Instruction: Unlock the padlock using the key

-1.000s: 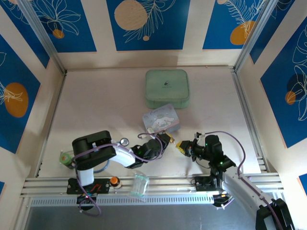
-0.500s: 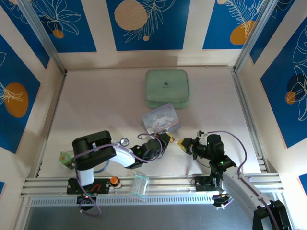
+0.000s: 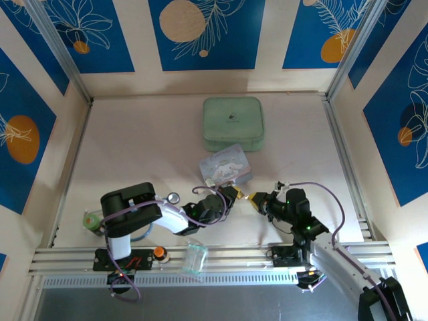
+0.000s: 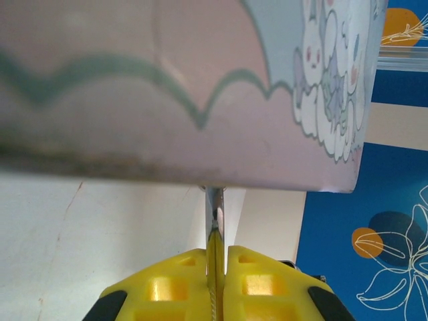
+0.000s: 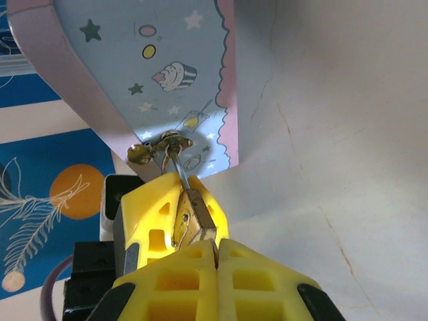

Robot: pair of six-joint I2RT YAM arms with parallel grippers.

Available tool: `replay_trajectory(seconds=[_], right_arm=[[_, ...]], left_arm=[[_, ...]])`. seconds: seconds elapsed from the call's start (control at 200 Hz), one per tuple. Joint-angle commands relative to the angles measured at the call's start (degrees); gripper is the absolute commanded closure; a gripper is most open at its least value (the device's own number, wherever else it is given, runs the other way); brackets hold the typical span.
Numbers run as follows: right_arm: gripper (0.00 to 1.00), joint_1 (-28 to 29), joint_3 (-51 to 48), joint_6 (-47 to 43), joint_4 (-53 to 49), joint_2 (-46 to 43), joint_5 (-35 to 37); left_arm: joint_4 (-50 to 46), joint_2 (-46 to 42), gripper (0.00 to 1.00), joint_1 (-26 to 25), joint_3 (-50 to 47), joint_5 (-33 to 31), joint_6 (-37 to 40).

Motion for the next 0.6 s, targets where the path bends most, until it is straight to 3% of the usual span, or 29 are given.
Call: replay_trajectory(seconds=[0.0, 0.335, 0.595], right_arm=[[1.0, 5.7, -1.7, 0.7, 0.7, -1.0, 3.9], [1.0, 8.5, -1.7, 4.6, 1.0, -2.2, 8.0], [1.0, 15.0, -1.3, 8.9, -4.7, -3.3, 15.1]], left_arm=[[-2.1, 0.5, 1.0, -2.4, 2.3, 7.9, -4.8], [-5.2, 0.5, 1.0, -2.4, 3.3, 8.2, -4.8], [-12.4, -0.2, 1.0, -2.4, 5.5, 7.2, -4.5]])
